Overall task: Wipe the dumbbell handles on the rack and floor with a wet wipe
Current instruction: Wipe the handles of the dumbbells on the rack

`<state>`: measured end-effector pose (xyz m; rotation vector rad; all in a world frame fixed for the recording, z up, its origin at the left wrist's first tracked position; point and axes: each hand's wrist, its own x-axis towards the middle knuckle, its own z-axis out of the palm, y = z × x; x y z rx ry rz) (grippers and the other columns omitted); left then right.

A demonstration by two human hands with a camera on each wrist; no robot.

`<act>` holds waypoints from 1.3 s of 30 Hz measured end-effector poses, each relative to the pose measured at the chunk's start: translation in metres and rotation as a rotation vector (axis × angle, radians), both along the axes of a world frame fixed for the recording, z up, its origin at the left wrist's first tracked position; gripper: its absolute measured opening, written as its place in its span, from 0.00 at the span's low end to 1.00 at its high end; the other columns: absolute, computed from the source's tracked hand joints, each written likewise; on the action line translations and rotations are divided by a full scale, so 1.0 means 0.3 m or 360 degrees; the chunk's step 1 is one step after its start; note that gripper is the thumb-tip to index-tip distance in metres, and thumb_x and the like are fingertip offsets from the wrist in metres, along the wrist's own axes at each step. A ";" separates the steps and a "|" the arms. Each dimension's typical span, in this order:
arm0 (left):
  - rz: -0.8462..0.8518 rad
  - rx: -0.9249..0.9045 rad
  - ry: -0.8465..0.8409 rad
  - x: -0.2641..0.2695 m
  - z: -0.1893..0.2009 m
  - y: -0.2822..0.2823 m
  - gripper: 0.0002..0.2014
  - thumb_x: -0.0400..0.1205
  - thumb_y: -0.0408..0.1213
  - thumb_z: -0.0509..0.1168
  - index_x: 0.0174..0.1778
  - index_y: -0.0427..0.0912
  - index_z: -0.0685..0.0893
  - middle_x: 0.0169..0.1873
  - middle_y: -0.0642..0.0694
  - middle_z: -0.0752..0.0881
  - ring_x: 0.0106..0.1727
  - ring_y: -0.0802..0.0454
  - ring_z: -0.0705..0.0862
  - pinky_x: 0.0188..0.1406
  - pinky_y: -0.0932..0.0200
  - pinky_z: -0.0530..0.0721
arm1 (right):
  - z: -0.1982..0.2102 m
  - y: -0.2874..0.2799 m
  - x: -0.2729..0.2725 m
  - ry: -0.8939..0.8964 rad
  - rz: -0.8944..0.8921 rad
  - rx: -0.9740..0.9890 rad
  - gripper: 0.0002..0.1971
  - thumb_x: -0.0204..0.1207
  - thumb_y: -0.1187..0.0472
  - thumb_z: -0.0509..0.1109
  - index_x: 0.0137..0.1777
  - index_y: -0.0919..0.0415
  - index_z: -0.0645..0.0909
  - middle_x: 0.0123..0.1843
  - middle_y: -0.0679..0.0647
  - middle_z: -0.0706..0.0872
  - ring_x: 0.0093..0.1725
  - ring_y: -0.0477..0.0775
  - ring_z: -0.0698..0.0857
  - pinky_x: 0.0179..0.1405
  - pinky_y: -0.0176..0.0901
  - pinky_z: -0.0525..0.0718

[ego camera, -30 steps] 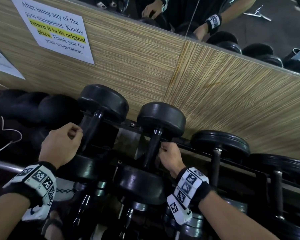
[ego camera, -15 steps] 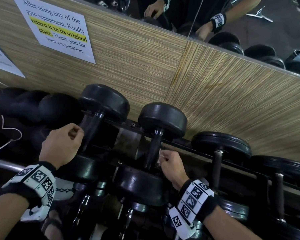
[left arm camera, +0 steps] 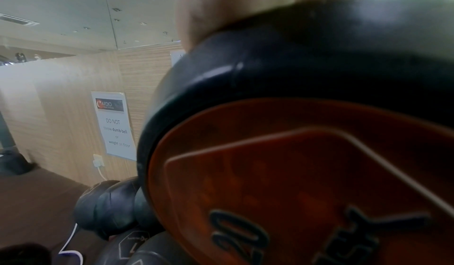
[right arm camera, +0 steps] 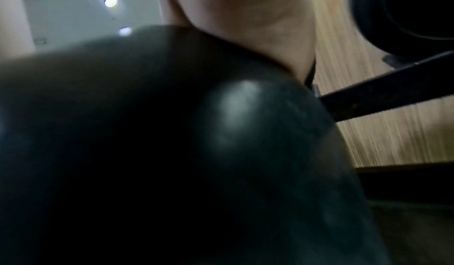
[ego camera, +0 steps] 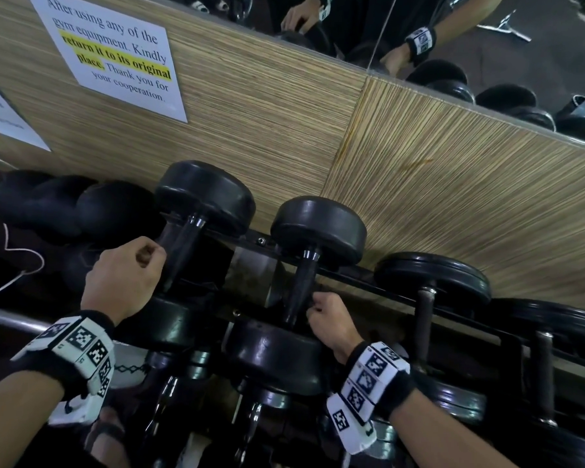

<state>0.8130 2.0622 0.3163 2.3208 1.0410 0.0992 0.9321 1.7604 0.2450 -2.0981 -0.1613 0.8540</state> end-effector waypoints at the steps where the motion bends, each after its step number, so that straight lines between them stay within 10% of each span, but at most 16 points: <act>1: -0.0005 0.0002 -0.0008 -0.002 -0.001 0.002 0.06 0.83 0.49 0.63 0.41 0.58 0.83 0.36 0.59 0.87 0.45 0.47 0.85 0.53 0.41 0.83 | 0.006 -0.009 -0.009 0.0012 0.0004 0.0023 0.11 0.78 0.72 0.63 0.41 0.64 0.86 0.43 0.54 0.92 0.44 0.52 0.90 0.47 0.51 0.89; 16: -0.0029 0.0004 -0.0027 -0.006 -0.018 0.011 0.06 0.84 0.49 0.63 0.42 0.59 0.83 0.36 0.60 0.88 0.45 0.48 0.85 0.53 0.40 0.84 | 0.081 -0.054 -0.026 0.0238 -0.0035 0.0159 0.12 0.83 0.73 0.65 0.37 0.69 0.84 0.34 0.55 0.82 0.35 0.44 0.80 0.43 0.33 0.77; 26: -0.0017 0.0001 -0.0005 0.004 -0.019 0.011 0.07 0.84 0.48 0.63 0.44 0.56 0.84 0.37 0.60 0.87 0.44 0.49 0.85 0.51 0.44 0.83 | 0.044 0.012 0.071 0.0062 -0.0342 0.0203 0.10 0.79 0.68 0.65 0.42 0.68 0.87 0.40 0.62 0.91 0.44 0.66 0.89 0.48 0.58 0.86; 32: -0.0034 0.0031 0.0011 0.006 -0.012 0.007 0.07 0.85 0.47 0.62 0.44 0.55 0.84 0.38 0.55 0.88 0.46 0.45 0.84 0.48 0.46 0.81 | 0.049 -0.028 -0.007 0.0084 -0.0106 0.0005 0.14 0.75 0.72 0.69 0.28 0.61 0.82 0.33 0.46 0.84 0.42 0.43 0.84 0.41 0.28 0.78; 36: -0.0022 0.0031 0.0001 0.001 -0.017 0.009 0.07 0.85 0.48 0.62 0.44 0.55 0.84 0.38 0.56 0.88 0.46 0.46 0.85 0.51 0.43 0.83 | 0.070 0.019 0.077 -0.0299 -0.0341 0.0177 0.09 0.82 0.66 0.69 0.43 0.61 0.90 0.40 0.53 0.93 0.42 0.54 0.91 0.45 0.47 0.87; 39: -0.0020 0.0032 -0.0018 -0.001 -0.023 0.013 0.07 0.84 0.49 0.62 0.43 0.56 0.84 0.37 0.58 0.88 0.45 0.48 0.85 0.51 0.42 0.84 | 0.101 0.034 0.083 -0.0522 -0.0334 0.0082 0.07 0.83 0.62 0.71 0.50 0.60 0.91 0.41 0.51 0.93 0.43 0.48 0.91 0.47 0.41 0.88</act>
